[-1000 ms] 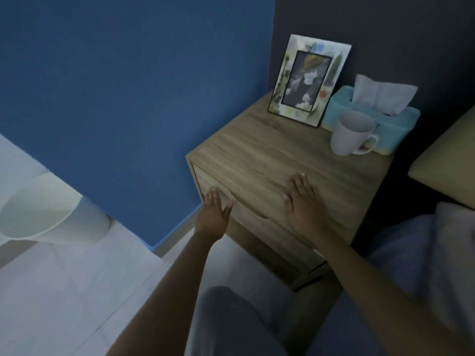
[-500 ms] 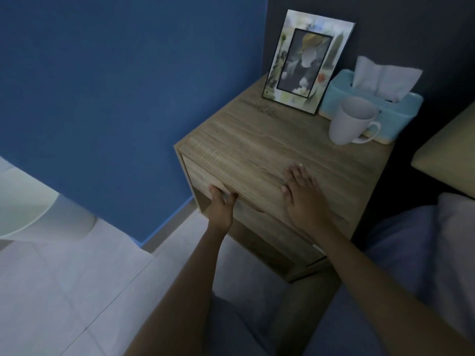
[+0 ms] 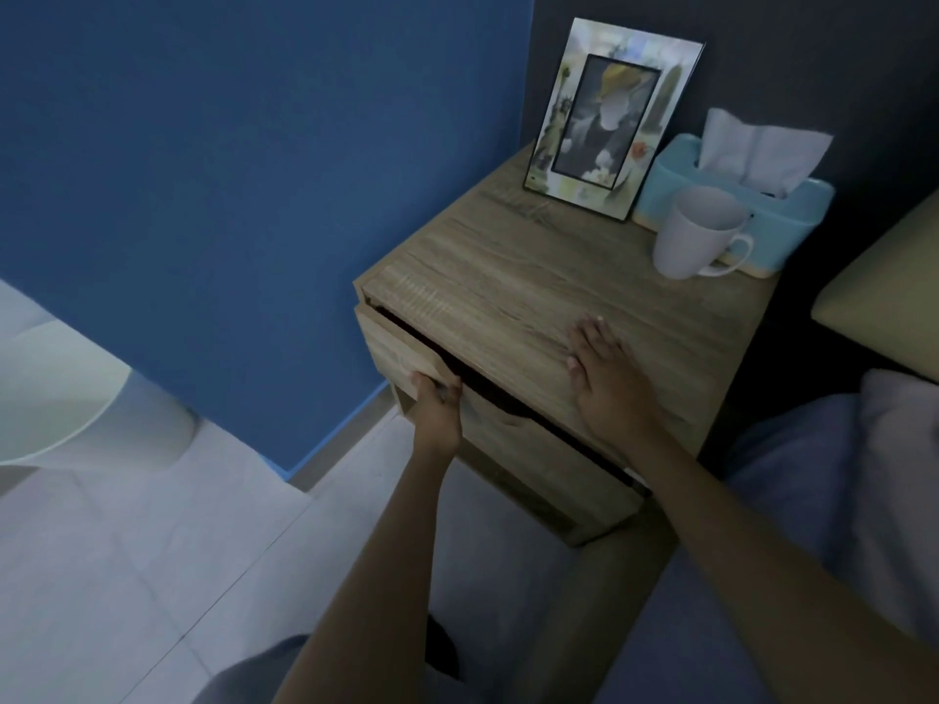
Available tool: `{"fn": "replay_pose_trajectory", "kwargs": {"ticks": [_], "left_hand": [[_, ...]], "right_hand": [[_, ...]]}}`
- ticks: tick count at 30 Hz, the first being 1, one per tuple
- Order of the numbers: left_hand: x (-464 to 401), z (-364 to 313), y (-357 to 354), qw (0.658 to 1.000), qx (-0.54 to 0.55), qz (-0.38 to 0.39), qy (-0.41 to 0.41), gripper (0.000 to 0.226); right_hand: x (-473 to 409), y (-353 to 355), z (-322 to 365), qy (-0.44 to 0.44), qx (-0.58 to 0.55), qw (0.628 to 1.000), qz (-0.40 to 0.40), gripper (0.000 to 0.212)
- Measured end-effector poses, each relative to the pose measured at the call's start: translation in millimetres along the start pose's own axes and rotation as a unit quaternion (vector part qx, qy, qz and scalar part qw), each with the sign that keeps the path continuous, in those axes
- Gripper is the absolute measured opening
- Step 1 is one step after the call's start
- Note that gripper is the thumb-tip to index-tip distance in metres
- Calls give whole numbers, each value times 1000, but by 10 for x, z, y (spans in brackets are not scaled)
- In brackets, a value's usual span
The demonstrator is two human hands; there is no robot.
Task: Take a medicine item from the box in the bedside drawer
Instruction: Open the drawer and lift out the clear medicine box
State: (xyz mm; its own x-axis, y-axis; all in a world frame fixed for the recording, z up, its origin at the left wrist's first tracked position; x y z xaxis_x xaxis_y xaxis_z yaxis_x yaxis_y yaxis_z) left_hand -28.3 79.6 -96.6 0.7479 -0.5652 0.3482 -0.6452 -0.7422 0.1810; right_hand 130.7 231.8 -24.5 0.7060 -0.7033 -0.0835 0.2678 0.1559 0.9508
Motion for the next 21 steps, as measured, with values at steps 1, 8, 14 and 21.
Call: {"fn": "replay_pose_trajectory", "kwargs": {"ticks": [1,8,14,21], "left_hand": [[50,42,43,1000,5,3,7,63],[477,227,478,999,6,-24,-23,60],[759,469,822,995,-10,-95,-19,59],[953,646,1077,991,7,-130,-33,65]], "right_hand": [[-1,-1,0,-1,0,1000,4,52],[-15,5,3,-5,10,1000,10,53],[-15,20,4,-3,1,1000,2,51],[-8,16,4,-3,-2,1000,-3,52]]}}
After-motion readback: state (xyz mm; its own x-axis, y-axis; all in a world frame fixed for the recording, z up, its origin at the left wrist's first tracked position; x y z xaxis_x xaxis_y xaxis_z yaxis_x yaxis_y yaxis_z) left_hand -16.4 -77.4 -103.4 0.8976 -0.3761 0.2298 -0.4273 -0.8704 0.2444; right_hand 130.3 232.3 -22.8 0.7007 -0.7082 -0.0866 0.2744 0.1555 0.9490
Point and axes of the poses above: each hand's wrist, its own x-axis away from the middle knuckle, its own y-axis out of the back of the hand, z = x × y, the point moved 9 cm from there along -x, towards the middle knuckle, and after that the axes turned 3 degrees about -z, right-handed, at the moved point
